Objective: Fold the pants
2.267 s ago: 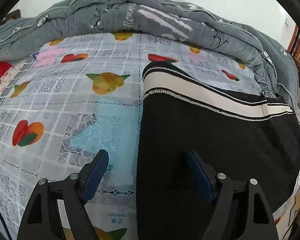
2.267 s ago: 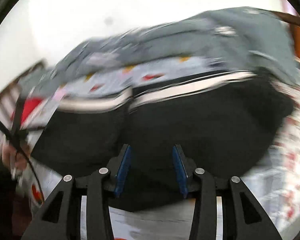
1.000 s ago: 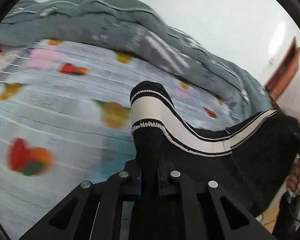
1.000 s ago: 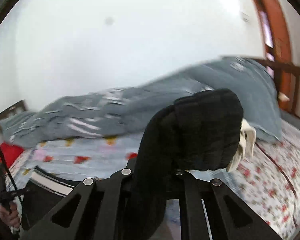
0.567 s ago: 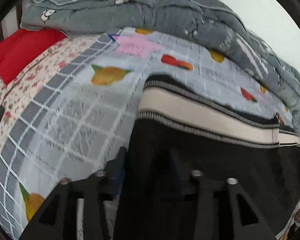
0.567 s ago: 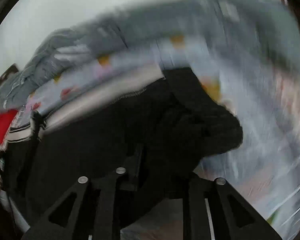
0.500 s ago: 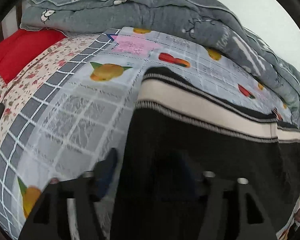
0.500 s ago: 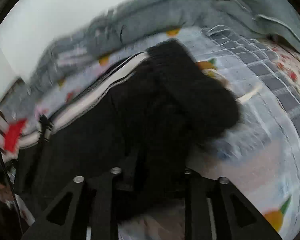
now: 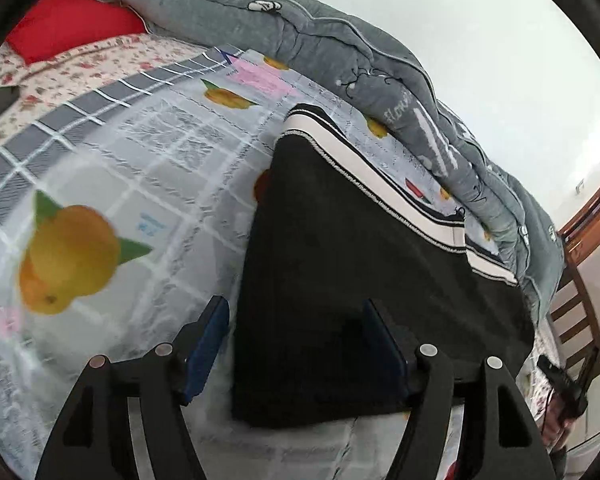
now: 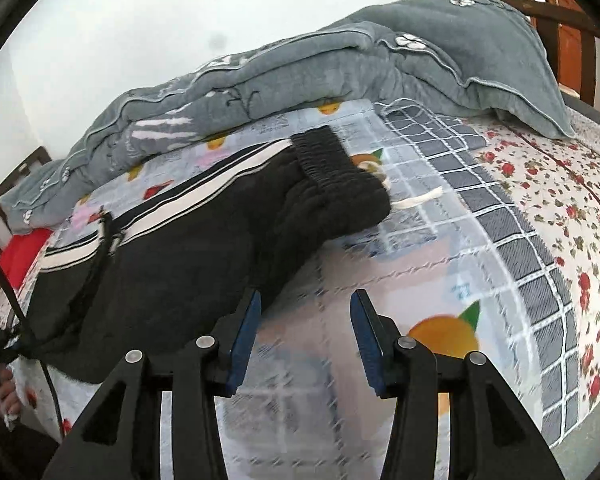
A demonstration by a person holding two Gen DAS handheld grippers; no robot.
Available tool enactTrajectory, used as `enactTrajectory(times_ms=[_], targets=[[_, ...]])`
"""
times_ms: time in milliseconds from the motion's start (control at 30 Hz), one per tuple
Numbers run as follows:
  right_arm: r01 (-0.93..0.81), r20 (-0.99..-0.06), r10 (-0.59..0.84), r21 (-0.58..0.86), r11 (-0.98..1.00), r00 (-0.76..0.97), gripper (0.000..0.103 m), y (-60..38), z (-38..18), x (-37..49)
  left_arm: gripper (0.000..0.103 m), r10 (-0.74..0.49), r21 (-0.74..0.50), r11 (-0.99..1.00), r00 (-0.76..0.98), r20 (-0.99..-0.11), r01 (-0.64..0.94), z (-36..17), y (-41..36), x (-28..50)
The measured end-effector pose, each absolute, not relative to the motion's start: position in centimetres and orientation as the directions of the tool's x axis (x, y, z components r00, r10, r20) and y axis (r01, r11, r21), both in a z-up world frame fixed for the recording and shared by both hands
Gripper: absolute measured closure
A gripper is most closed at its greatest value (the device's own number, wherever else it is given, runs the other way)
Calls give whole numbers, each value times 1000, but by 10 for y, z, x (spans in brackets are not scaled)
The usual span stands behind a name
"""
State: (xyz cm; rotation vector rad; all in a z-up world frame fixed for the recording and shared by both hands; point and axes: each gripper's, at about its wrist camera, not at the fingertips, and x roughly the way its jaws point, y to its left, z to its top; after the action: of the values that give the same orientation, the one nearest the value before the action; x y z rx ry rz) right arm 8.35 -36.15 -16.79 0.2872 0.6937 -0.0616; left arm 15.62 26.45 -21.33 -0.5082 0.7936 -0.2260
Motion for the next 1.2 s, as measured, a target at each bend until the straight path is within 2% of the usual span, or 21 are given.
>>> enactTrajectory(times_ms=[67,233,300,400,533,600,933,1033,1067,1133,1200], targets=[[132,-631,45,230,964,774,56,-350,-165,78,32,-396,-532,846,684,-613,13,-217,258,173],[81,-625,30,149,985,780,56,-314,-160,72,30,-309,-452,892,728,-612,-2,-219,237,180],[68,-619,13,106,992,785,56,-301,-158,70,30,-331,-458,888,722,-607,22,-220,239,170],[51,-599,26,110,993,801,56,-292,-160,62,30,-414,-530,846,706,-574,65,-224,249,143],[9,-649,80,132,991,756,56,-278,-176,55,30,-517,-666,739,714,-472,95,-239,265,110],[-10,-658,97,135,991,747,56,-269,-183,48,30,-525,-686,721,724,-447,99,-244,266,106],[-38,-634,135,165,986,762,56,-276,-178,6,32,-421,-657,754,752,-507,-21,-234,249,142],[-24,-646,140,185,983,751,56,-290,-183,0,62,-318,-585,803,752,-578,-110,-230,246,137],[-20,-652,136,183,983,746,56,-295,-186,-2,68,-309,-577,809,751,-583,-115,-228,246,137],[-4,-655,115,169,986,747,56,-304,-190,-2,81,-268,-544,829,761,-591,-130,-215,238,136],[3,-656,116,178,984,746,56,-315,-194,-3,85,-226,-504,852,772,-594,-138,-198,226,134]])
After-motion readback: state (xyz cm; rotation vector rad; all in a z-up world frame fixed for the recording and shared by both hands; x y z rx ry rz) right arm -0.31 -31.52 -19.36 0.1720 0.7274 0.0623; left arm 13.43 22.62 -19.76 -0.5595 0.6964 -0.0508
